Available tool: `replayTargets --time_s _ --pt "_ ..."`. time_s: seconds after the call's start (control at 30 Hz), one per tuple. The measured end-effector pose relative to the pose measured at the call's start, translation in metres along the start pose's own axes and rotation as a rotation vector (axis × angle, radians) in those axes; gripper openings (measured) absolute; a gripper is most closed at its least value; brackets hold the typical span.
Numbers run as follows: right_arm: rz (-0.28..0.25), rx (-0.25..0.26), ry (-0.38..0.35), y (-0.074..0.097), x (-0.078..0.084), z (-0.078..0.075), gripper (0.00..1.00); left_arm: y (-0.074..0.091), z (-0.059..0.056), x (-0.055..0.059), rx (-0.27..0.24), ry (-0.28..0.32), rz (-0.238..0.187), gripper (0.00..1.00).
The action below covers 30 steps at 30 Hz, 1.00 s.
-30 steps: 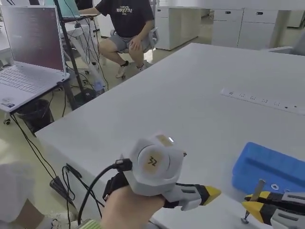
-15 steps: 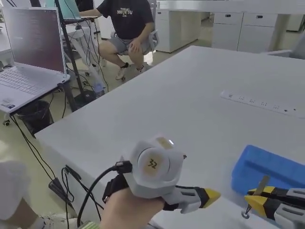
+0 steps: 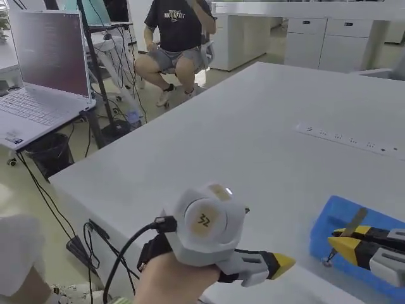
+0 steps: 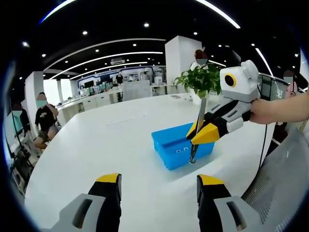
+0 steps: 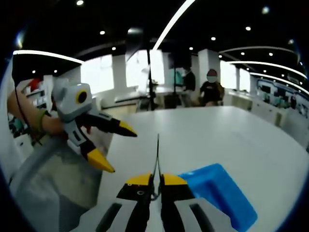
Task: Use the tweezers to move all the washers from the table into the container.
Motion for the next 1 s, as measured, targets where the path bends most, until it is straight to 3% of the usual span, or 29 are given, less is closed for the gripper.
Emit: replayTargets --time_s 0.4,0.5,0.53,0.6,1.0 --pt "-0.034 0.069 -0.017 0.009 -0.012 -0.037 0.03 0.000 0.001 0.001 -0.003 0.003 -0.004 0.63" --pt "-0.033 0.109 -0.044 0.011 -0.008 -0.050 0.03 0.000 0.000 0.000 -0.001 0.003 -0.006 0.63" --pt "-0.024 0.128 -0.060 0.012 -0.004 -0.062 0.04 0.000 0.001 0.000 -0.002 0.002 -0.006 0.63" --pt "0.000 0.147 -0.078 0.012 0.002 -0.073 0.04 0.000 0.001 0.000 -0.004 0.002 -0.008 0.63" --pt "0.014 0.167 -0.128 -0.002 0.017 -0.093 0.04 -0.001 0.003 0.001 -0.002 -0.003 0.000 0.62"
Point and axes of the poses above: the centre of the closed fingertips' face, and the gripper's own axes: y roughly backward along the fingers, z roughly to its left, x roughly out of its underside, the point moved 7 cm from there along y, roughly backward along the fingers, and after that the axes turned 15 degrees about -x, right-handed, at the moved point
